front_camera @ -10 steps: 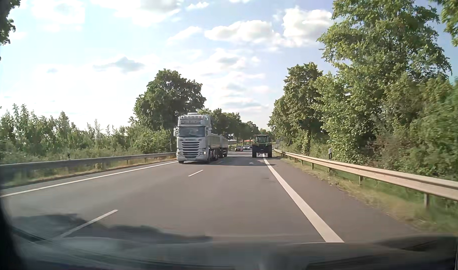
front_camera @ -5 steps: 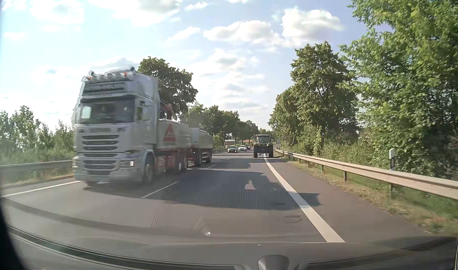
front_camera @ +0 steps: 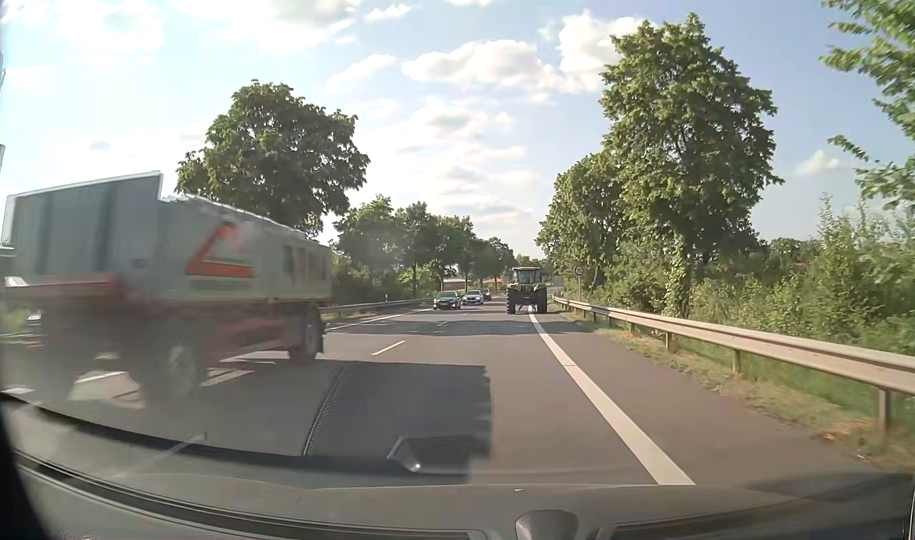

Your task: Follow the waypoints while adhering to traffic rules and regulations

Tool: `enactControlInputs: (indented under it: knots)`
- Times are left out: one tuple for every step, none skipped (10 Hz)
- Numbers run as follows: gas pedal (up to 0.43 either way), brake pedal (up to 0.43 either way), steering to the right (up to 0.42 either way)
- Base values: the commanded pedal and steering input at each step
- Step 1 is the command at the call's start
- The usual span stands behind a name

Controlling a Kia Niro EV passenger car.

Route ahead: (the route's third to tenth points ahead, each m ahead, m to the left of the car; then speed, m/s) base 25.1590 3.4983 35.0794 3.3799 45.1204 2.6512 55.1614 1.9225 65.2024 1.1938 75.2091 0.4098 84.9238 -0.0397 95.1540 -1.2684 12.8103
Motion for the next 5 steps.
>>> enactControlInputs:
  knots:
    - [0.150, 0.006, 0.004]
    - [0.150, 0.006, 0.004]
    - [0.150, 0.006, 0.004]
    - [0.150, 0.006, 0.005]
    - [0.150, 0.006, 0.005]
